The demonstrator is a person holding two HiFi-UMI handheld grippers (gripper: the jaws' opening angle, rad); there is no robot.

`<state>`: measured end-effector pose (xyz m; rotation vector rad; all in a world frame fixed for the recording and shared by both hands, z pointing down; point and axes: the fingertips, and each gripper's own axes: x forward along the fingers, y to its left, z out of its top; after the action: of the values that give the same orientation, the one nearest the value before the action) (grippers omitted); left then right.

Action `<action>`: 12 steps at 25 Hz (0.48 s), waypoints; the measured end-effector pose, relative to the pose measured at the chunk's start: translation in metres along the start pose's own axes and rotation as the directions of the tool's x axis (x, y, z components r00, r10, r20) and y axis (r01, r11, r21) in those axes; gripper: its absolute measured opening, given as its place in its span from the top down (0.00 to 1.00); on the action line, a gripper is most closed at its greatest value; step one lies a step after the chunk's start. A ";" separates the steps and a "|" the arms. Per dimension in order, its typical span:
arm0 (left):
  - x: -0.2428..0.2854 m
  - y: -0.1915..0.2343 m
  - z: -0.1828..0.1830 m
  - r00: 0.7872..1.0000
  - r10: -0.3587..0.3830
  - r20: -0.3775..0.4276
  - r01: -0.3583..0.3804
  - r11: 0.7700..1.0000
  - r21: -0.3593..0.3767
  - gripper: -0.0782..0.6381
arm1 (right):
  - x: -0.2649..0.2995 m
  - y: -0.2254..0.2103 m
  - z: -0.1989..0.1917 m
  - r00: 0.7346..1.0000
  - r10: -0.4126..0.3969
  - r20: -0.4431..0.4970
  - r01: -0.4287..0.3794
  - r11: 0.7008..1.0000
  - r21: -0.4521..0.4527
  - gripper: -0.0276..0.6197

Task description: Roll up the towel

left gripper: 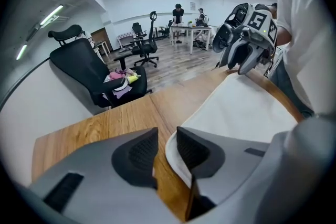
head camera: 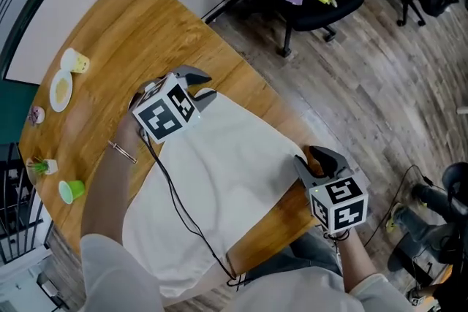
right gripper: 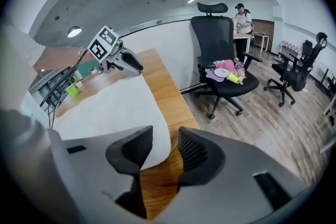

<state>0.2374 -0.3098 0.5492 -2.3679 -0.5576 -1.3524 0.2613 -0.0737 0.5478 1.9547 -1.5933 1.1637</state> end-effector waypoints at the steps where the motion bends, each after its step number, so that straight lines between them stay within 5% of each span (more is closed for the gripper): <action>1: 0.001 -0.001 0.000 1.000 -0.016 -0.011 0.016 1.000 0.004 0.73 | 0.001 0.000 -0.001 1.000 0.001 -0.011 -0.001 1.000 -0.007 0.72; 6: -0.002 -0.005 -0.002 0.993 -0.109 -0.042 0.109 0.994 -0.014 0.73 | 0.005 0.001 -0.008 0.998 -0.017 -0.060 0.013 0.998 -0.060 0.76; 12: 0.003 -0.009 -0.010 0.985 -0.141 -0.104 0.147 0.987 0.057 0.73 | 0.008 0.002 -0.009 0.996 -0.044 -0.075 0.037 0.995 -0.087 0.78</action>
<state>0.2270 -0.3060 0.5580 -2.2319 -0.7444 -1.4814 0.2566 -0.0726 0.5590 1.8567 -1.5313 1.1220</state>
